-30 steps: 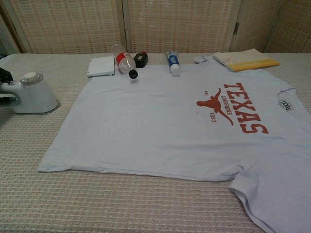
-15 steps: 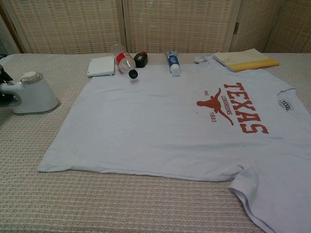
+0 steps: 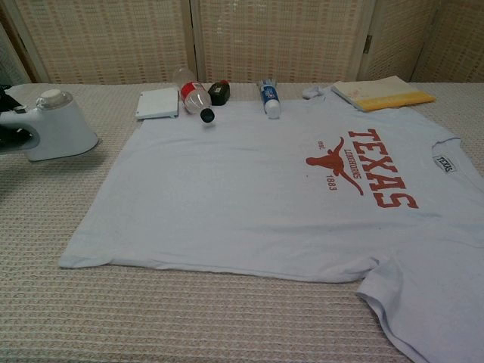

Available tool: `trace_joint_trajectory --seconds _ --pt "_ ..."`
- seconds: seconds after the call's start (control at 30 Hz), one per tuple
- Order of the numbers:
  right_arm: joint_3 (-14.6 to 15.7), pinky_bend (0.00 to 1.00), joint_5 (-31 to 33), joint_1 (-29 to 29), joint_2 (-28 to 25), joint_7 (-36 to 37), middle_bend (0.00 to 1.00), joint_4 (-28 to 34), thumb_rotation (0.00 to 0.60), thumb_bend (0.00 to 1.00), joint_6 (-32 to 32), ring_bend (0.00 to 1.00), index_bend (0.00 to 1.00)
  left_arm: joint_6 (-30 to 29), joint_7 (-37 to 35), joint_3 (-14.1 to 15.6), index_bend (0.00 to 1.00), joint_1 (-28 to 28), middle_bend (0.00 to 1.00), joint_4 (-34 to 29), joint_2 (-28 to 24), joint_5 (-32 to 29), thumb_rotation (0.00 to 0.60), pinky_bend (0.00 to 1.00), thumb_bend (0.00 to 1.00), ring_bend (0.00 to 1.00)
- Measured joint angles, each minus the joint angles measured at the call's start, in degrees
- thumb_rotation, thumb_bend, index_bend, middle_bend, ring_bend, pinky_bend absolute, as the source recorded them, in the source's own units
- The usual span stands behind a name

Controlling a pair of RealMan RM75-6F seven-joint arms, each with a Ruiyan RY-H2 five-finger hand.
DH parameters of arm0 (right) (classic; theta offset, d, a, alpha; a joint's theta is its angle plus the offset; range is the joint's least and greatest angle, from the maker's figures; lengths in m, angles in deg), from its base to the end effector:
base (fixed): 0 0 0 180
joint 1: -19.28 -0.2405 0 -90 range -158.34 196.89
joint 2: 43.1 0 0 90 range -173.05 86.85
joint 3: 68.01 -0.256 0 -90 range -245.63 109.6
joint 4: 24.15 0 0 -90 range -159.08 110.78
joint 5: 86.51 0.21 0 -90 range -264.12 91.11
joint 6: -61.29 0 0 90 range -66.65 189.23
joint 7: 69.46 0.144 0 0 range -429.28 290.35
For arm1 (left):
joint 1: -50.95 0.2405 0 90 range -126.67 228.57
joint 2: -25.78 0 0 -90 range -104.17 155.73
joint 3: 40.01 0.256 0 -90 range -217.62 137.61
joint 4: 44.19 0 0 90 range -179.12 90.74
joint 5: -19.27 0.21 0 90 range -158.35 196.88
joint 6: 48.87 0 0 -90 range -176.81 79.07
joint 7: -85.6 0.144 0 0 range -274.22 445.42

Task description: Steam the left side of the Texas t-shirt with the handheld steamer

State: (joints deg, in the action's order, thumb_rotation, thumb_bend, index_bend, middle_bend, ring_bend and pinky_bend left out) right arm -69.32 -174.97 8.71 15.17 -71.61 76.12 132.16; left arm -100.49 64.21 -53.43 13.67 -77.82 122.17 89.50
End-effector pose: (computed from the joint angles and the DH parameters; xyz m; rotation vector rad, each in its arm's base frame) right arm -0.2822 -0.1969 0.1398 1.6508 -1.0085 0.8155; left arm -0.3255 0.4167 0.0769 -1.3056 -1.0461 -0.9206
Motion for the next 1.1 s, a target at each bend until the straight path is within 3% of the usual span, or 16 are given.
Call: trace_joint_trajectory --seconds 0.23,0.33,0.6,0.7,0.83,1.1 --pt "1.9 0.06 -3.0 -4.8 1.2 1.9 0.1 -0.8 0.6 0.82 -7.8 0.01 0.0 -7.2 -2.0 0.6 0.91 1.1 1.0 -9.4 -4.5 4.2 0.6 0.74 0.41 0.85" --pt "2.8 0.06 -4.6 -7.2 3.1 3.4 0.11 -2.6 0.588 0.95 -10.9 0.01 0.0 -9.4 -1.0 1.2 0.91 1.3 1.0 -14.9 -6.2 6.2 0.6 0.74 0.41 0.85" --pt "5.2 0.06 -7.2 -10.0 9.1 8.0 0.13 -10.3 0.558 1.0 -14.2 0.01 0.01 -12.3 7.3 3.1 0.9 0.1 1.0 -28.4 -8.7 11.2 0.6 0.74 0.41 0.85" --pt "6.0 0.06 -8.1 -10.3 11.6 9.0 0.13 -13.8 0.511 1.0 -14.2 0.01 0.02 -12.0 10.8 3.5 0.9 -1.2 1.0 -31.3 -8.3 12.1 0.6 0.74 0.41 0.84" --pt "6.9 0.05 -9.0 -10.3 15.1 10.6 0.13 -18.5 0.418 1.0 -13.2 0.0 0.0 -11.1 14.3 4.1 0.9 -3.0 1.0 -32.3 -6.3 13.2 0.6 0.74 0.41 0.84" --pt "8.8 0.01 -9.6 -10.1 20.0 15.3 0.13 -25.7 0.388 1.0 -11.7 0.0 0.0 -9.7 18.3 5.6 0.9 -5.6 1.0 -29.4 -0.9 15.2 0.6 0.74 0.41 0.84"
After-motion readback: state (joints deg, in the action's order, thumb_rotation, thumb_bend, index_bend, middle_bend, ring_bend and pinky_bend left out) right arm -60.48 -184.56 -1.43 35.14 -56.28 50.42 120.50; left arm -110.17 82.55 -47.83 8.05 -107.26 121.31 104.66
